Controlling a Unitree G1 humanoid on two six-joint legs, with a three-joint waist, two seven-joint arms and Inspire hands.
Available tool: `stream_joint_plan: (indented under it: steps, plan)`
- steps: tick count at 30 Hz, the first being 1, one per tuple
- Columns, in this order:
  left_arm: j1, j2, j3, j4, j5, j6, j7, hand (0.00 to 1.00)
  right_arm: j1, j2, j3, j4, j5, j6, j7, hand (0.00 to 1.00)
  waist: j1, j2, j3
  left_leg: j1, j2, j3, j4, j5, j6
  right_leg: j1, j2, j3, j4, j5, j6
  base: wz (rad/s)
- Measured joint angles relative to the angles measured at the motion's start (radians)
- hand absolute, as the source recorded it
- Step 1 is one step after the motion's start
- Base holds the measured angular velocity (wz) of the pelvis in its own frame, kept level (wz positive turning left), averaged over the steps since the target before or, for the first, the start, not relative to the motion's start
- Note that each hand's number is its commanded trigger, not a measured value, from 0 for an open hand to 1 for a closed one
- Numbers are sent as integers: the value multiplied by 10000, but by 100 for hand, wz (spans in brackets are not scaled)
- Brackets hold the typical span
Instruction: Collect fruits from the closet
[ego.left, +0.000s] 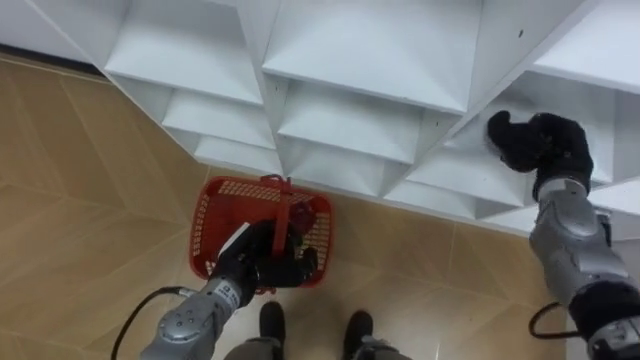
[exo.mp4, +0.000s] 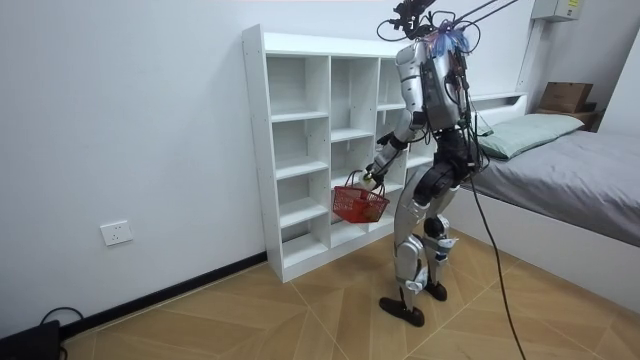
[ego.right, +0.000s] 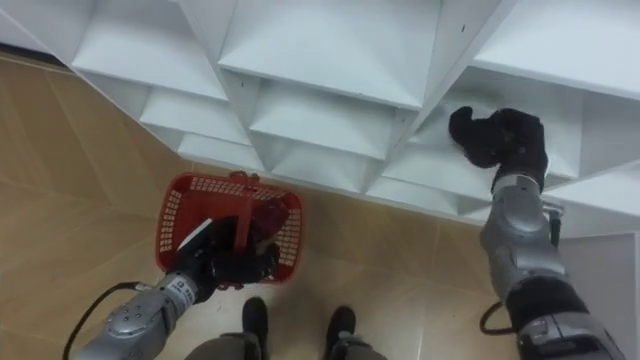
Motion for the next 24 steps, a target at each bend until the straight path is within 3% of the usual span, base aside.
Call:
stream_joint_plan:
  steps: [5, 7, 9, 13, 17, 24]
  plan:
    - [93, -36, -31, -8, -6, 2, 66, 100, 1274, 532, 153, -654, 259, 399, 603, 100, -167, 114, -116, 23, -5, 19, -12, 2, 1, 1, 12, 29, 32, 7, -8, -1]
    - [168, -83, -26, -11, -10, 2, 66, 100, 1635, 718, 199, -920, 462, 398, 746, 100, -208, 130, -130, 72, -1, 116, -9, 2, 1, -14, 9, 118, 84, 7, -8, -9]
    - [248, -152, 1, -12, -13, 1, 75, 100, 2039, 819, 547, -1427, 1006, 391, 1033, 100, -374, 169, -205, 79, 2, 157, 6, 2, 1, -40, 14, 149, 95, 12, -12, -6]
    - [329, -289, 22, -125, -7, 1, 104, 100, 2424, 1053, 567, -1811, 1253, 391, 1592, 100, -555, 196, -235, 152, 22, 200, 24, 2, 2, -26, 34, 201, 126, 32, -36, -5]
    - [567, -434, 7, -452, -32, 3, 111, 100, 2959, 1116, 581, -2488, 870, 392, 1820, 100, -658, 329, -368, 202, 19, 210, 9, 14, 20, -4, 36, 219, 121, 76, -37, -3]
    - [791, -394, -42, -963, -108, -13, 111, 100, 3356, 1186, 1054, -3092, 124, 384, 2309, 100, -808, 372, -381, 286, 29, 241, 1, 15, 23, 55, 87, 342, 113, 138, -27, -3]
